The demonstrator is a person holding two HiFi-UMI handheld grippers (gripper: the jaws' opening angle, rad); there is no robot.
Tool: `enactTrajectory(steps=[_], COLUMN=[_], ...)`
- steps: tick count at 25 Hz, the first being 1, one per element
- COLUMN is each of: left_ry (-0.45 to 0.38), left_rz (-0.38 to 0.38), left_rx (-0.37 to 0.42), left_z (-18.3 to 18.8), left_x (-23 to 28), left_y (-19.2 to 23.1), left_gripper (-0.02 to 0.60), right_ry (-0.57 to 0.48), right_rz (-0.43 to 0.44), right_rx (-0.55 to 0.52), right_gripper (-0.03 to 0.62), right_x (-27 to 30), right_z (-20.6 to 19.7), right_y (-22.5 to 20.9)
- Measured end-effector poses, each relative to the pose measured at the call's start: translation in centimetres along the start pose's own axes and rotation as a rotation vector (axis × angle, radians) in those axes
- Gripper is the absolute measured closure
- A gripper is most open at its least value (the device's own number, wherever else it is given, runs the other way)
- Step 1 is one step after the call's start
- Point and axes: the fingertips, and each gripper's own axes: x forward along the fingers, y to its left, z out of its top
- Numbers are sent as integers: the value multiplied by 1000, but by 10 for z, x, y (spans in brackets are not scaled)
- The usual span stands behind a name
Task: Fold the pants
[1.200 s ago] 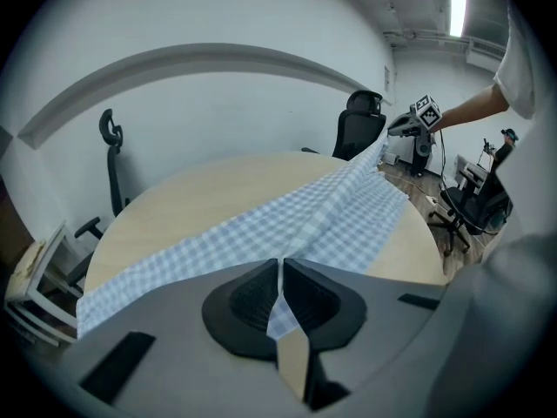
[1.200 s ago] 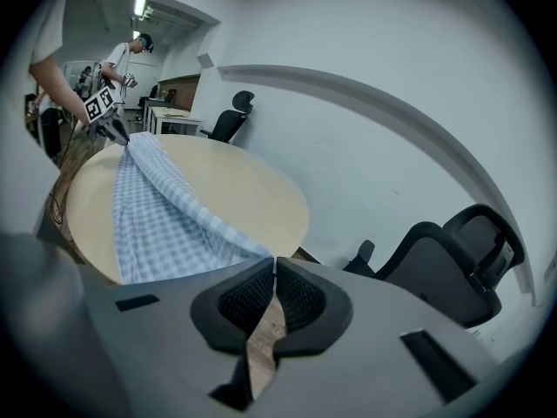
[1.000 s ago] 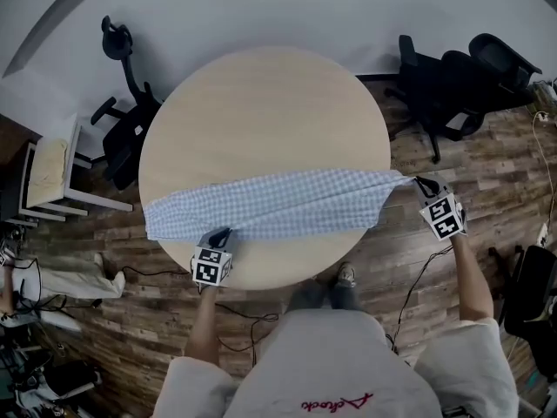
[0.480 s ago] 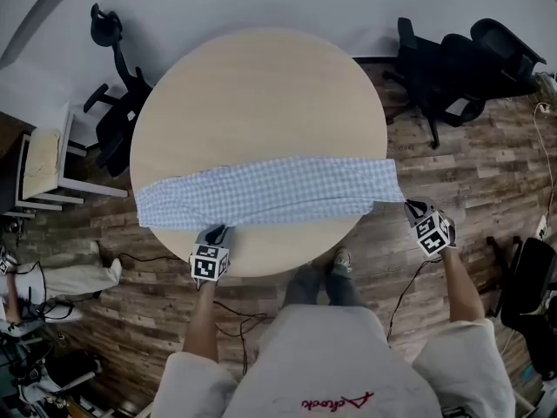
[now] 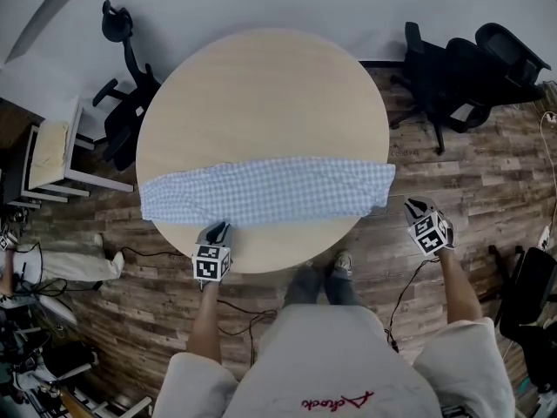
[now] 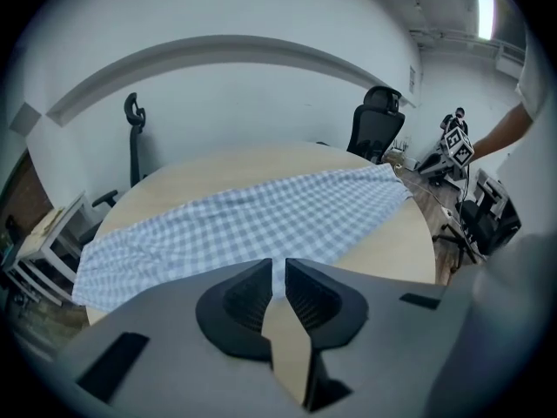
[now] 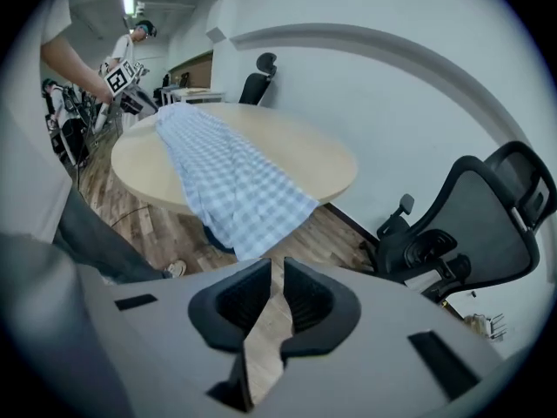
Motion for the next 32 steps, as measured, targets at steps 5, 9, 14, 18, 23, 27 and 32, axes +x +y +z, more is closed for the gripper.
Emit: enactTrajectory(steps=[5, 9, 14, 18, 23, 27, 32], left_ry=[-44, -50, -67, -85, -128, -160, -188], left_rz=[30, 59, 134, 176, 197, 188, 177], left_rx=[-11, -34, -97, -164, -236, -268, -325], left_z=[20, 22, 10, -9, -23, -37, -56], left_x=[-8, -21, -51, -69, -78, -76, -78], left_y=[-15, -26, -22, -5, 34, 86, 173], left_gripper=[535, 537, 537, 537, 537, 537, 537], right_ry=[-146, -246, -340, -374, -388, -380, -349], right_rz=[-1, 33, 106, 157, 179, 179, 182], right_rx=[0, 20, -13, -69, -126, -163, -169], right_gripper=[557, 560, 565, 565, 565, 565, 565], right_x=[0, -1, 15, 24, 35, 53, 81], right_z=[53, 88, 145, 187, 244, 291, 353], right_y=[-1, 1, 15, 40, 71, 107, 160])
